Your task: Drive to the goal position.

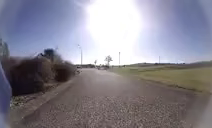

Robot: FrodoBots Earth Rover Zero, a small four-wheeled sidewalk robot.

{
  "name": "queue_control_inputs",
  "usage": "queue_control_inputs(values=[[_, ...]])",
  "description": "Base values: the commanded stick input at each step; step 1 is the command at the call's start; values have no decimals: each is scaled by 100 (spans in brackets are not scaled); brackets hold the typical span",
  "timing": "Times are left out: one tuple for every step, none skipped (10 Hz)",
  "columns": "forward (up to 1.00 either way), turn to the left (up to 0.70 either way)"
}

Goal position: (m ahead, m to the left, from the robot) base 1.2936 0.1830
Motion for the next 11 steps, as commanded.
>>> queue_control_inputs(values=[[100, 0], [100, 0], [100, 0], [100, 0], [100, 0], [100, 0], [100, 0], [100, 0], [100, 0], [100, 0], [100, 0]])
